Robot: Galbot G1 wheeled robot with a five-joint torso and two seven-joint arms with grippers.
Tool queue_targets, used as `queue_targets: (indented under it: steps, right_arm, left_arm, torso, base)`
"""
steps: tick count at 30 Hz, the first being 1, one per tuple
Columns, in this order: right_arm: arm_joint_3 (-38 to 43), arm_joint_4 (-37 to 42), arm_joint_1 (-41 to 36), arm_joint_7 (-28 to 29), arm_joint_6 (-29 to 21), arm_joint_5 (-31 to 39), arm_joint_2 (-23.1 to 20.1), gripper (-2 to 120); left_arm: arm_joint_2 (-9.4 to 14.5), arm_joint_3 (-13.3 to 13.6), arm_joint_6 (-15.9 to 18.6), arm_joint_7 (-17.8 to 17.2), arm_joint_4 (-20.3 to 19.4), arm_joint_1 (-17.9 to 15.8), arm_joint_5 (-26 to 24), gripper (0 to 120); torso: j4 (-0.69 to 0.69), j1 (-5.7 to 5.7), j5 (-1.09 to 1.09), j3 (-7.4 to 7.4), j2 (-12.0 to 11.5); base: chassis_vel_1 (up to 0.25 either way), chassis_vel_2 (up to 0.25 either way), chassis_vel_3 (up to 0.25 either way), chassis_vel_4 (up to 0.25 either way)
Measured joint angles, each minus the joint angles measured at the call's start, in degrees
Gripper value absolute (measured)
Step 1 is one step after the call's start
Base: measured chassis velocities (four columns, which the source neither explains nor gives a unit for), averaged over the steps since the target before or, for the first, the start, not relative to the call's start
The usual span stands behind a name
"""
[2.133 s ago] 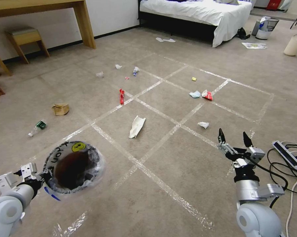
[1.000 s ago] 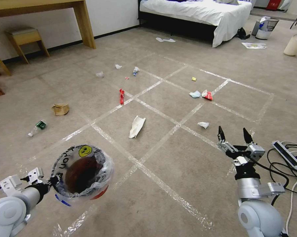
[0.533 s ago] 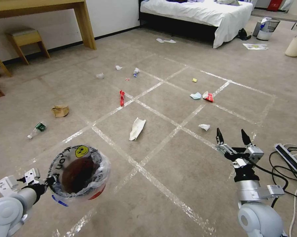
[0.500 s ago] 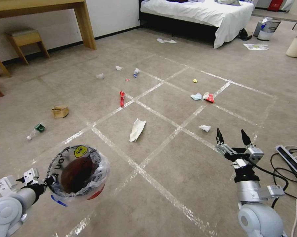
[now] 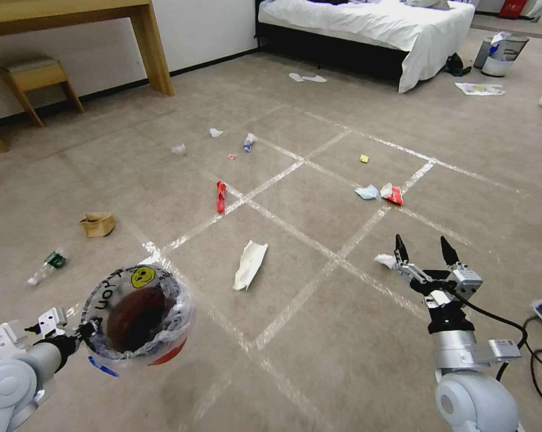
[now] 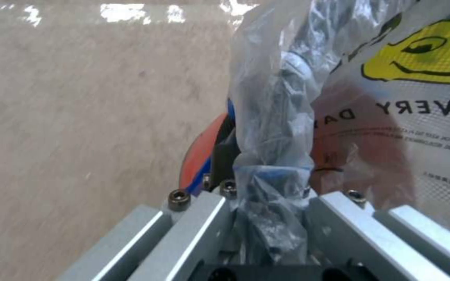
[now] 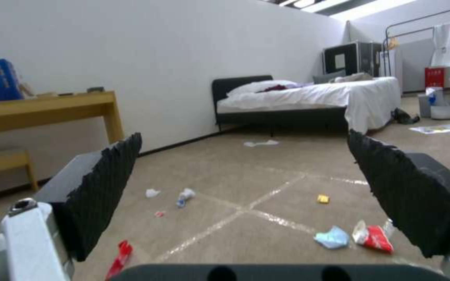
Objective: Pick up the trash bin and place the garbage on the floor into it.
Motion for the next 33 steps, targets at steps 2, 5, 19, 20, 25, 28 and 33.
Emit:
queue_targets:
  steps: [2, 5, 19, 20, 25, 28, 33]
  right_arm:
    - [-0.1, -0.1, 0.0, 0.0, 0.0, 0.0, 0.0, 100]
    - [-0.2, -0.3, 0.2, 0.0, 0.1, 0.0, 0.1, 100]
    - [-0.5, -1.0, 1.0, 0.1, 0.1, 0.0, -0.1, 100]
    - [-0.5, -1.1, 1.0, 0.1, 0.1, 0.0, -0.1, 100]
    - [-0.6, -1.4, 1.3, 0.2, 0.0, 0.0, -0.2, 100]
    - [-0.7, -1.5, 1.4, 0.3, 0.0, 0.0, -0.3, 100]
    - [-0.9, -1.8, 1.7, 0.3, 0.0, 0.1, -0.3, 100]
  left_arm:
    - [0.0, 0.0, 0.0, 0.0, 0.0, 0.0, 0.0, 0]
    - [-0.1, 0.1, 0.0, 0.0, 0.1, -0.1, 0.0, 0]
    - [-0.1, 0.4, 0.0, 0.1, 0.9, -0.7, 0.1, 0]
    - [-0.1, 0.4, 0.0, 0.1, 1.0, -0.7, 0.1, 0]
    - [-0.3, 0.7, 0.0, 0.1, 1.1, -0.9, 0.2, 0]
    - [-0.4, 0.7, 0.0, 0.2, 1.2, -1.0, 0.3, 0]
    - [-0.6, 0.9, 0.0, 0.4, 1.4, -1.0, 0.6, 0]
  torso:
    - [0.0, 0.0, 0.02, 0.0, 0.0]
    - [0.0, 0.01, 0.01, 0.0, 0.0]
    - [0.0, -0.02, 0.01, -0.02, 0.0]
    - [0.01, -0.02, 0.01, -0.02, 0.0]
    - [0.0, -0.02, 0.02, -0.01, 0.0]
    - [0.01, 0.0, 0.02, 0.0, 0.0]
    - [0.0, 0.0, 0.03, -0.01, 0.0]
  base:
    - [-0.221, 0.248, 0.206, -0.231]
    - [-0.162, 0.195, 0.165, -0.192]
    - [-0.094, 0.097, 0.093, -0.096]
    - [-0.11, 0.118, 0.14, -0.114]
    - [-0.151, 0.142, 0.161, -0.147]
    - [-0.138, 0.147, 0.158, -0.151]
    - [-0.109, 0.11, 0.107, -0.114]
